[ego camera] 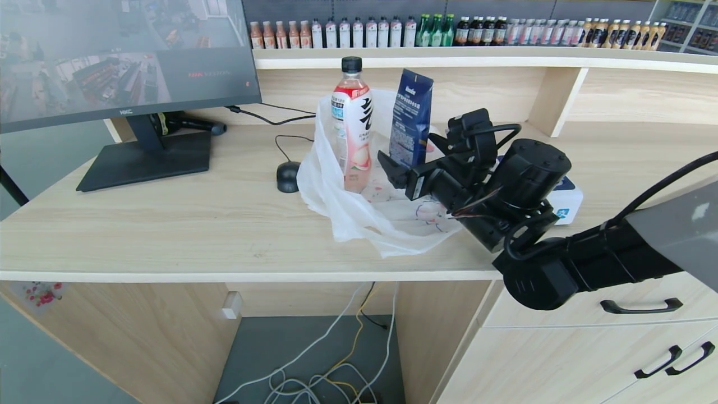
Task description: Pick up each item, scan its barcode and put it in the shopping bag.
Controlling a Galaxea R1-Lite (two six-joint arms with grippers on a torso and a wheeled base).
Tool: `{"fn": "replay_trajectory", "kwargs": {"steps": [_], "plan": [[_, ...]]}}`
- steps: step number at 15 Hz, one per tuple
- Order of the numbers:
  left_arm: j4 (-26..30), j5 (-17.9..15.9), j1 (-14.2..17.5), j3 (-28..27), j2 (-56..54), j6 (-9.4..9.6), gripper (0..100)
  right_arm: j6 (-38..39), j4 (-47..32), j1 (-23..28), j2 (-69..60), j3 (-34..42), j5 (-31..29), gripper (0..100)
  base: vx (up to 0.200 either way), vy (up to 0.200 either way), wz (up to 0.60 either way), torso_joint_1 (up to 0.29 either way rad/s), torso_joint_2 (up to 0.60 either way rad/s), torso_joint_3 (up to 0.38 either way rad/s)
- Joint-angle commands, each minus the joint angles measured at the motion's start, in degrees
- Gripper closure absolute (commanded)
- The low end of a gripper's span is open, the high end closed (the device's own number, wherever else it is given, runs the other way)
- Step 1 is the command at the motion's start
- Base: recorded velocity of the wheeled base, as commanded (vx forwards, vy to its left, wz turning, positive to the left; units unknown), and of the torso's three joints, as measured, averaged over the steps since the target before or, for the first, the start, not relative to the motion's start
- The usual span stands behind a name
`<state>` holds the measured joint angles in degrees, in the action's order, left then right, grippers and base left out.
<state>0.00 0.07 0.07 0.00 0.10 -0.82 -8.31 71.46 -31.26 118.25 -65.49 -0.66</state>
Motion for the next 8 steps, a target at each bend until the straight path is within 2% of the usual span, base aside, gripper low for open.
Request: {"fn": "replay_trajectory", "kwargs": {"steps": [1,3,8], "plan": [[0.0,0.0,-0.1,0.0,0.0,-0.06,0,0.0,0.0,0.0,-3.3,2.5,0.0,0,0.0,0.0,0.0,0.0,0.0,0.0],[-0.1,0.0,0.0,0.0,0.0,-0.06,0,0.0,0.1,0.0,-5.6,4.0,0.0,0,0.0,0.0,0.0,0.0,0.0,0.0],[0.0,0.0,0.0,0.0,0.0,-0.06,0,-0.2,0.1,-1.6,-14.4,14.6,0.0,0,0.0,0.0,0.0,0.0,0.0,0.0]]}}
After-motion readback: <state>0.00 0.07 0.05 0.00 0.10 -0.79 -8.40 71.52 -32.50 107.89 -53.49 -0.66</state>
